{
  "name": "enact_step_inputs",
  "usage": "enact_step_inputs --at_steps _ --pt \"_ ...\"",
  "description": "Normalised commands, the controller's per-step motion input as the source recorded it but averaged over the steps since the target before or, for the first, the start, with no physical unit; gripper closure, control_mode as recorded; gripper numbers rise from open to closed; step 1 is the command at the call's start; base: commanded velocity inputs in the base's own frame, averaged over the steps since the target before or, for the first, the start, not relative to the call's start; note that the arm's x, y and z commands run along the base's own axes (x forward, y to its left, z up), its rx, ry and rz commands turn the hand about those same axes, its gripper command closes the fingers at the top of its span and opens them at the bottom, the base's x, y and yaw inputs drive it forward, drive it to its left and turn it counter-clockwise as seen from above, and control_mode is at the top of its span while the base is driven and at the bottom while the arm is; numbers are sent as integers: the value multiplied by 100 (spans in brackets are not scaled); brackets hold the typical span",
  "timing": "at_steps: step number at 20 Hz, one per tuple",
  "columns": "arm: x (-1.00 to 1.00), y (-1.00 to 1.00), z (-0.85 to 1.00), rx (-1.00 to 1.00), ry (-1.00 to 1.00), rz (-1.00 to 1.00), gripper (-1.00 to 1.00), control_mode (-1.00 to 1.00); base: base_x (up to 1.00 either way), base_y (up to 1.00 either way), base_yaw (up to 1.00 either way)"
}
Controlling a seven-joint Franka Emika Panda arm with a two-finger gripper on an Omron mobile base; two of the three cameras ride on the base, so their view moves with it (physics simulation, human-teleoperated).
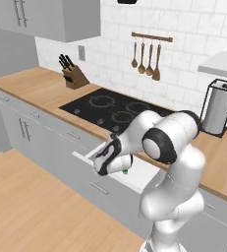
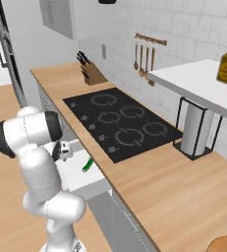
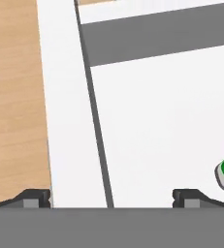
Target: Pick up the knife from the drawer and place it on the cutting board. Then place the meat from the plate to the cutting board.
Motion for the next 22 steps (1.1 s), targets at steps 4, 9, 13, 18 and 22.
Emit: enact_step_inputs --at_steps 4,9,13,18,22 --pt "43 11 -68 -7 24 0 -100 -100 0 0 0" --pt "-6 63 -62 -3 19 0 -100 -100 0 0 0" --pt "-34 76 -30 0 14 0 -100 -100 0 0 0" --pt "-68 89 -19 0 9 0 -100 -100 0 0 0" --pt "-62 100 -10 0 11 0 -100 -100 0 0 0"
